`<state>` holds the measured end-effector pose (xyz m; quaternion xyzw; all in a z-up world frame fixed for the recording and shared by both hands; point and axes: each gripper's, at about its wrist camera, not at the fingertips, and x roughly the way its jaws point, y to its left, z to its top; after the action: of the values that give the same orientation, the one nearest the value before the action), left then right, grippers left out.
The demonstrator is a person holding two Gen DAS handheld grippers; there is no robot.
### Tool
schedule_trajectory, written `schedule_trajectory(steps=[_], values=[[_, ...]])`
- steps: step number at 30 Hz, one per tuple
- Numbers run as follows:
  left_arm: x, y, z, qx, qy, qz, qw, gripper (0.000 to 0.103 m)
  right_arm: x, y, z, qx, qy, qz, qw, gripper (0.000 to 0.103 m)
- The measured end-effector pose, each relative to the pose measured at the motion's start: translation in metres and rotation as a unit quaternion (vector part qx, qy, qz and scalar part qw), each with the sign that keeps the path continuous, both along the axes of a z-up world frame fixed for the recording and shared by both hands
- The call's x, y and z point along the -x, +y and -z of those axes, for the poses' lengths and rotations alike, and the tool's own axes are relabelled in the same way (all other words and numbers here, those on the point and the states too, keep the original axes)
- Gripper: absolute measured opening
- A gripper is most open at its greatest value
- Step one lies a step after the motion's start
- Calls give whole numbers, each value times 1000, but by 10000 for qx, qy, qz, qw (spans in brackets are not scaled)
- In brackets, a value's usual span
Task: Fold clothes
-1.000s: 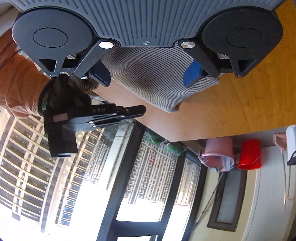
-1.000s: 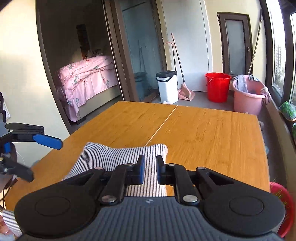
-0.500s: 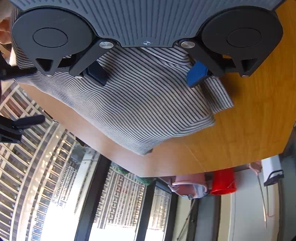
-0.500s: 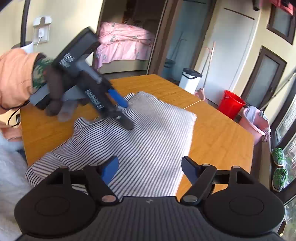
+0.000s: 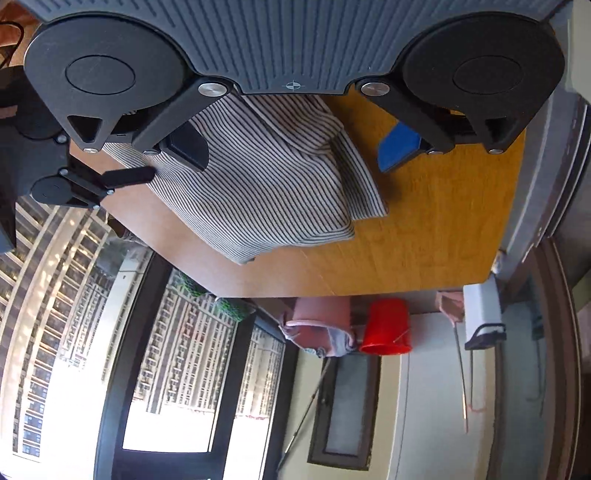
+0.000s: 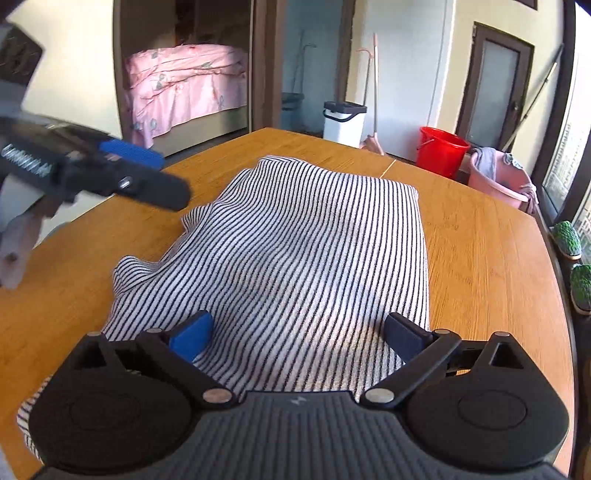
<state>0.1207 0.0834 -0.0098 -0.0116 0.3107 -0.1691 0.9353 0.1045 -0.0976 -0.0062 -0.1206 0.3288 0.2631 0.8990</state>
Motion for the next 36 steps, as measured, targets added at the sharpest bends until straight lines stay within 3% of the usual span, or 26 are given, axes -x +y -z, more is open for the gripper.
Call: schedule_trajectory(steps=[7, 15, 24, 30, 34, 36], values=[[-2, -17, 6, -126, -51, 179, 9997, 103, -36, 1, 8, -313, 7, 467, 9984, 100], [12, -23, 18, 220, -79, 379, 9990, 103, -31, -7, 13, -454, 63, 587, 9972, 103], [23, -32, 35, 545, 28, 719, 9959, 103, -41, -40, 19, -1507, 499, 909, 9831, 103], [14, -34, 58, 620, 334, 673, 9952, 103, -40, -34, 20, -1334, 564, 772, 9864, 103], [14, -28, 59, 728, 398, 624, 9946, 103, -35, -42, 15, -1810, 681, 621, 9792, 103], [13, -24, 61, 844, 469, 593, 9936, 103, -26, -49, 7, -1858, 479, 585, 9797, 103]])
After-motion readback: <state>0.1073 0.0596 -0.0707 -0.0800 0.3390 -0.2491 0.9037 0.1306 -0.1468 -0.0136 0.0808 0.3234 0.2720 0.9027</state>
